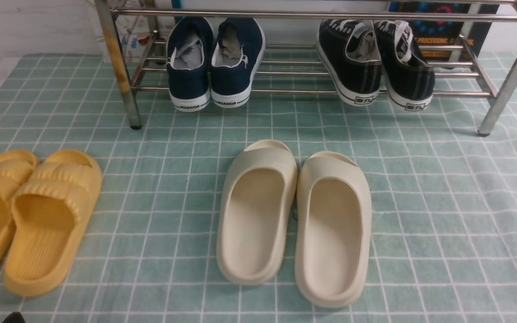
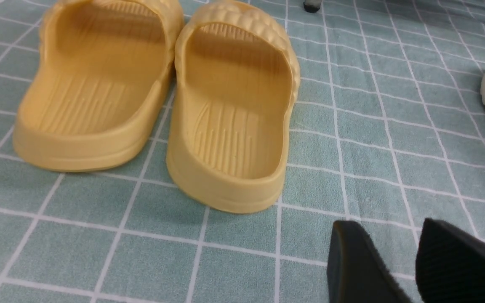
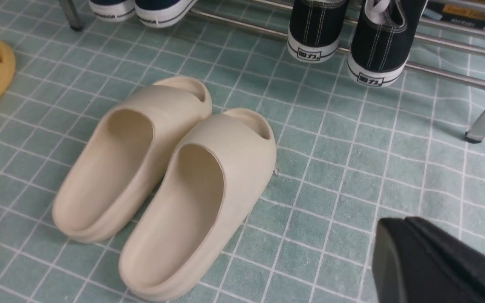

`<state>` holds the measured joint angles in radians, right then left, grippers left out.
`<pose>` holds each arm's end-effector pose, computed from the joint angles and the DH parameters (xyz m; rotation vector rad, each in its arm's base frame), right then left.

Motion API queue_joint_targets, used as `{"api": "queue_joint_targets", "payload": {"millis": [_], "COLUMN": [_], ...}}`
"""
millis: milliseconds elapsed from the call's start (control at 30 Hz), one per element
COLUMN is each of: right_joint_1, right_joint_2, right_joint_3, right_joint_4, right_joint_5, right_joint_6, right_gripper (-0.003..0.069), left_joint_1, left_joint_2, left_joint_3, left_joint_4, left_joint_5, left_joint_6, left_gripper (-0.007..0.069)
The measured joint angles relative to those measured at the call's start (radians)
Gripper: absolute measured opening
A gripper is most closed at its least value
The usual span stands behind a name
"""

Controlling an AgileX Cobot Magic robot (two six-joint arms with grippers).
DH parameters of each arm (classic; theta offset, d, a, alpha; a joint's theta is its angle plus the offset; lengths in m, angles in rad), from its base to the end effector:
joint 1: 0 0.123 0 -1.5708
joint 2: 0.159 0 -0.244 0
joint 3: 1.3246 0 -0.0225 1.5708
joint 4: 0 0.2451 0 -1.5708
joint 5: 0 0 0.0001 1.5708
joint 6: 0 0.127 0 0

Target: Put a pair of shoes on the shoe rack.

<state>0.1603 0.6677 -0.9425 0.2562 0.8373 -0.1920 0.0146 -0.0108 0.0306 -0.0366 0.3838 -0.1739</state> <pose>0.1618 0.0504 0.3550 -0.3003 2.0099 0.2815 0.1224 0.0000 0.1584 -0.2004 1.8789 -0.1450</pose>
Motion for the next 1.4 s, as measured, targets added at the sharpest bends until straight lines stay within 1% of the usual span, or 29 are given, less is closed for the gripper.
{"api": "queue_joint_targets", "payload": {"millis": [100, 300, 567, 700, 767, 800, 867, 900, 1000, 1033, 1067, 1100, 1133, 1200, 1233, 1300, 1400], "right_joint_1": [0.0, 0.0, 0.002, 0.047, 0.05, 0.05, 0.024, 0.003, -0.076, -0.082, -0.126, -0.155, -0.16, -0.219, -0.219, -0.23, -0.228], "right_joint_2": [-0.074, -0.195, -0.229, -0.247, -0.259, -0.275, -0.333, -0.36, -0.449, -0.449, -0.498, -0.527, -0.533, -0.613, -0.618, -0.667, -0.677], "right_joint_3": [0.052, 0.103, 0.111, 0.202, 0.252, 0.302, 0.453, 0.514, 0.68, 0.691, 0.763, 0.811, 0.82, 0.936, 0.936, 0.967, 0.968], "right_joint_4": [0.002, 0.008, 0.025, -0.041, -0.064, -0.085, -0.138, -0.161, -0.223, -0.223, -0.246, -0.256, -0.256, -0.288, -0.29, -0.297, -0.304], "right_joint_5": [-0.02, -0.004, -0.013, -0.15, -0.219, -0.283, -0.461, -0.525, -0.656, -0.663, -0.689, -0.694, -0.696, -0.688, -0.688, -0.627, -0.542], "right_joint_6": [0.0, 0.0, 0.0, 0.0, 0.0, 0.002, 0.039, 0.064, 0.151, 0.158, 0.203, 0.233, 0.238, 0.291, 0.291, 0.304, 0.311], "right_gripper": [-0.0002, 0.0, 0.0001, -0.0004, -0.0005, -0.0005, -0.0005, -0.0005, -0.0005, -0.0005, -0.0005, -0.0005, -0.0005, -0.0005, -0.0005, -0.0005, -0.0005], "left_joint_1": [0.0, 0.0, 0.0, 0.0, 0.0, 0.0, 0.0, 0.0, 0.0, 0.0, 0.0, 0.0, 0.0, 0.0, 0.0, 0.0, 0.0], "left_joint_2": [0.0, 0.0, 0.0, 0.0, 0.0, 0.0, 0.0, 0.0, 0.0, 0.0, 0.0, 0.0, 0.0, 0.0, 0.0, 0.0, 0.0], "left_joint_3": [0.0, 0.0, 0.0, 0.0, 0.0, 0.0, 0.0, 0.0, 0.0, 0.0, 0.0, 0.0, 0.0, 0.0, 0.0, 0.0, 0.0], "left_joint_4": [0.0, 0.0, 0.0, 0.0, 0.0, 0.0, 0.0, 0.0, 0.0, 0.0, 0.0, 0.0, 0.0, 0.0, 0.0, 0.0, 0.0], "left_joint_5": [0.0, 0.0, 0.0, 0.0, 0.0, 0.0, 0.0, 0.0, 0.0, 0.0, 0.0, 0.0, 0.0, 0.0, 0.0, 0.0, 0.001], "left_joint_6": [0.0, 0.0, 0.0, 0.0, 0.0, 0.0, 0.0, 0.0, 0.0, 0.0, 0.0, 0.0, 0.0, 0.0, 0.0, 0.0, 0.0], "left_gripper": [0.0239, 0.0239, 0.0239, 0.0239, 0.0239, 0.0239, 0.0239, 0.0239, 0.0239, 0.0239, 0.0239, 0.0239, 0.0239, 0.0239, 0.0239, 0.0239, 0.0239]}}
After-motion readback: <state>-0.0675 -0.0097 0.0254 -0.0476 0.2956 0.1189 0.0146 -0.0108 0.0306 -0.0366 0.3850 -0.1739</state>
